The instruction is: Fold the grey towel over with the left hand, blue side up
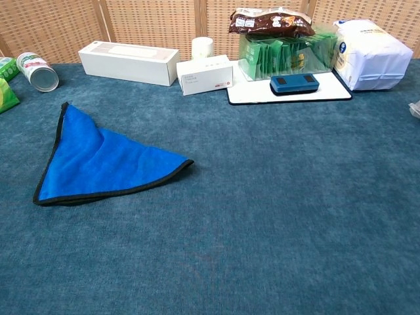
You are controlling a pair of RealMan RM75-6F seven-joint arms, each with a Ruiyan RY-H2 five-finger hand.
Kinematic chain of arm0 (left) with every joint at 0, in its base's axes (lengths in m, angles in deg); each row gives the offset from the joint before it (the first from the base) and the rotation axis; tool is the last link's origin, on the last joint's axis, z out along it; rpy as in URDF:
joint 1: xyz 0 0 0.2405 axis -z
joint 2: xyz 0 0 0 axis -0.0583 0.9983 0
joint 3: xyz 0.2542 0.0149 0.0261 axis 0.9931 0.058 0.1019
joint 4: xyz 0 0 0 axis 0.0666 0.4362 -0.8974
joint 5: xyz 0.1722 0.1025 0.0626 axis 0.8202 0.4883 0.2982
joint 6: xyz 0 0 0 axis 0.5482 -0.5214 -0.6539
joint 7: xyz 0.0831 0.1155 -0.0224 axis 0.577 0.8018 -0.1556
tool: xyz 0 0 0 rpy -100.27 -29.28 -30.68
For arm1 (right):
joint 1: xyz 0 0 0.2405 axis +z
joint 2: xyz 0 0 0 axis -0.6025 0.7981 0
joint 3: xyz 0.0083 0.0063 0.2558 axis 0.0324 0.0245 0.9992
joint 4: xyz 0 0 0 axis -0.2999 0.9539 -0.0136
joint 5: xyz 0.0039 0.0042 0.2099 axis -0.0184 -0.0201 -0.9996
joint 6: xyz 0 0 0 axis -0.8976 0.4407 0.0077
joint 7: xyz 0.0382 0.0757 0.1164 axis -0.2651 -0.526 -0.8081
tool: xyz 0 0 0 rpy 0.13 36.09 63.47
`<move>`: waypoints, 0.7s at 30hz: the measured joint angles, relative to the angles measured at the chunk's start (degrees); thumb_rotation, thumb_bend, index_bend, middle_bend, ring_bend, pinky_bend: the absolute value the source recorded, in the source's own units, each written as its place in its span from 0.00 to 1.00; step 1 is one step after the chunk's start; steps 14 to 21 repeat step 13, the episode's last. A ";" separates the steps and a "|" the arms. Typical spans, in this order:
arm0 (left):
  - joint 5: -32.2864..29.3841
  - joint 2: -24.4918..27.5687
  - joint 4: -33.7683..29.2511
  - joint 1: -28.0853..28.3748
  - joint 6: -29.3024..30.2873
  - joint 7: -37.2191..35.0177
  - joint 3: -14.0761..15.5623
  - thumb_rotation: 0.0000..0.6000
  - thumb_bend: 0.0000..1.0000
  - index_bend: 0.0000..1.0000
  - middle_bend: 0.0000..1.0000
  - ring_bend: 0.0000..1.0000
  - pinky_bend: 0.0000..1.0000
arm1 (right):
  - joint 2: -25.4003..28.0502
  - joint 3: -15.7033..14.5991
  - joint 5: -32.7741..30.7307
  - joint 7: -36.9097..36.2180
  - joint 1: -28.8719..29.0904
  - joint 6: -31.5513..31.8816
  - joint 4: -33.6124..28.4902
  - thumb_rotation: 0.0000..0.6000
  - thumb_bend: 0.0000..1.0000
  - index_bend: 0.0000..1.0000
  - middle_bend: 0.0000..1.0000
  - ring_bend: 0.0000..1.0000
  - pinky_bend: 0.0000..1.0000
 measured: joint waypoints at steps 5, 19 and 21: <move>-1.25 -0.16 -0.16 -4.01 3.43 -3.13 0.43 1.00 0.00 0.00 0.00 0.00 0.12 | 0.15 -0.10 0.32 -0.70 -0.02 -0.03 0.13 1.00 0.00 0.00 0.00 0.00 0.00; -2.93 -1.86 2.06 -8.23 5.54 -6.93 0.53 1.00 0.00 0.00 0.00 0.00 0.12 | 0.62 -0.37 1.05 -1.68 -0.44 0.59 0.14 1.00 0.00 0.00 0.00 0.00 0.00; -2.93 -1.86 2.06 -8.23 5.54 -6.93 0.53 1.00 0.00 0.00 0.00 0.00 0.12 | 0.62 -0.37 1.05 -1.68 -0.44 0.59 0.14 1.00 0.00 0.00 0.00 0.00 0.00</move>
